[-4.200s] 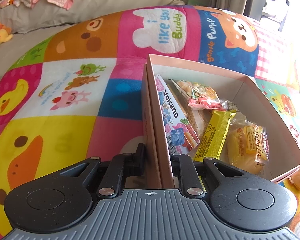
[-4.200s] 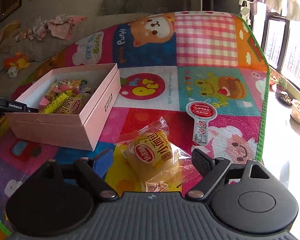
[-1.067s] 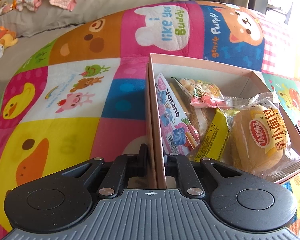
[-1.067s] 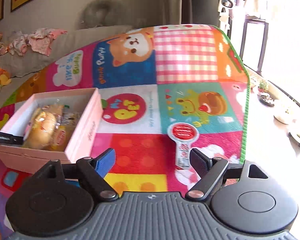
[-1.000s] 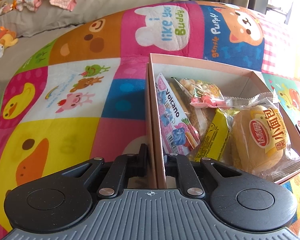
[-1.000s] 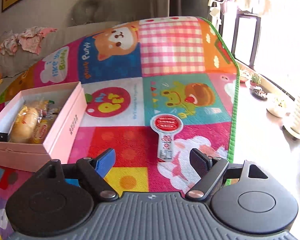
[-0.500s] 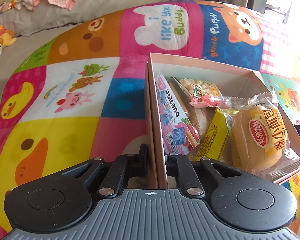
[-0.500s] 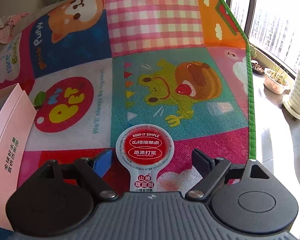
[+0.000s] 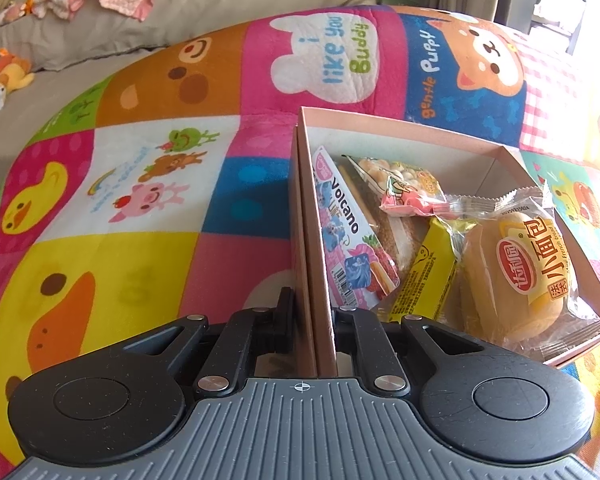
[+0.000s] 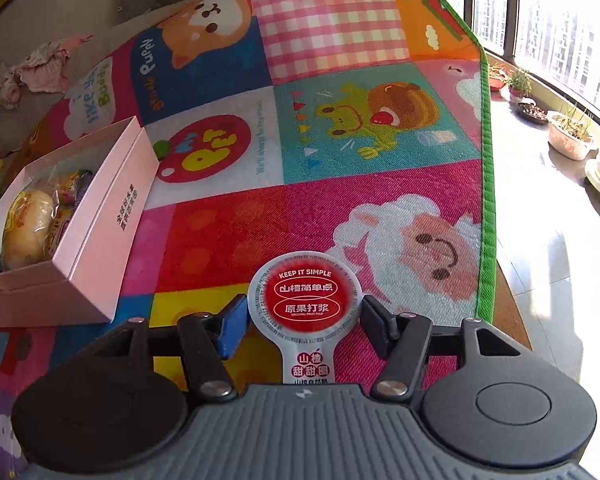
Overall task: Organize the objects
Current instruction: 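Reach the right tool toward the red-and-white round label card, then grasp the red-and-white label card by its stem with the right tool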
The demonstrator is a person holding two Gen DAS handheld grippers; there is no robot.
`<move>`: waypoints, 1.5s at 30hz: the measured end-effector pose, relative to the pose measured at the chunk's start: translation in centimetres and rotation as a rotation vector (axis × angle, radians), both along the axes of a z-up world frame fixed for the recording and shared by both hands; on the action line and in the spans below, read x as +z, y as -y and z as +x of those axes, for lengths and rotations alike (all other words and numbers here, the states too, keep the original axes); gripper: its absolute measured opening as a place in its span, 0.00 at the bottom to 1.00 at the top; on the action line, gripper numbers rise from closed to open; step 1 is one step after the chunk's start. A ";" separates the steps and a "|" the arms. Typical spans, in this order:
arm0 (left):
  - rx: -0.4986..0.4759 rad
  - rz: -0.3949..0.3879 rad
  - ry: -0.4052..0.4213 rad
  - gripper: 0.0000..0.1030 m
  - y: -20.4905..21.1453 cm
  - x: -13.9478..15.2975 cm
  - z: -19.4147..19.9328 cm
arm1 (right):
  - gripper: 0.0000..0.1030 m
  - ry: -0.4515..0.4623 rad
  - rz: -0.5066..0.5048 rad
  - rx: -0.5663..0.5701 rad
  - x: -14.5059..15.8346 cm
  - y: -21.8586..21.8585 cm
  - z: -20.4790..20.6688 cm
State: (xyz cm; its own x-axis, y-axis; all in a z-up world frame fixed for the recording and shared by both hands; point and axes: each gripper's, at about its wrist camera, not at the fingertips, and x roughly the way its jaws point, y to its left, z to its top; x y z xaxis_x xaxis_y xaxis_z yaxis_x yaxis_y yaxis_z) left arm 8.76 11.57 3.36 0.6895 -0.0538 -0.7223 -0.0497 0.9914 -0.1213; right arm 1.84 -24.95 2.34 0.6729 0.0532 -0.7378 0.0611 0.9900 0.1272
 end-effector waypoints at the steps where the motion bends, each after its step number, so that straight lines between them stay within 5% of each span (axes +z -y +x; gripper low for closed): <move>1: -0.001 -0.001 0.001 0.12 0.0 0.0 0.0 | 0.59 0.001 0.005 0.005 0.0 -0.5 -1.1; 9: -0.012 -0.008 0.004 0.13 -0.2 -0.1 -0.2 | 0.60 0.072 -0.047 -0.005 -0.5 -4.3 -5.5; 19: -0.008 -0.008 0.002 0.13 -0.2 0.0 -0.2 | 0.66 0.080 0.005 0.050 -0.5 -4.7 -7.7; 27: -0.009 -0.007 0.000 0.13 -0.1 -0.1 -0.3 | 0.67 0.110 -0.049 0.032 -0.4 -4.5 -8.9; 32: -0.011 -0.007 0.001 0.13 -0.1 -0.1 -0.3 | 0.77 0.127 -0.075 0.021 -0.3 -3.7 -9.9; 45: -0.012 -0.011 0.001 0.13 -0.2 0.0 -0.4 | 0.79 0.117 -0.131 0.126 -0.9 -4.5 -7.1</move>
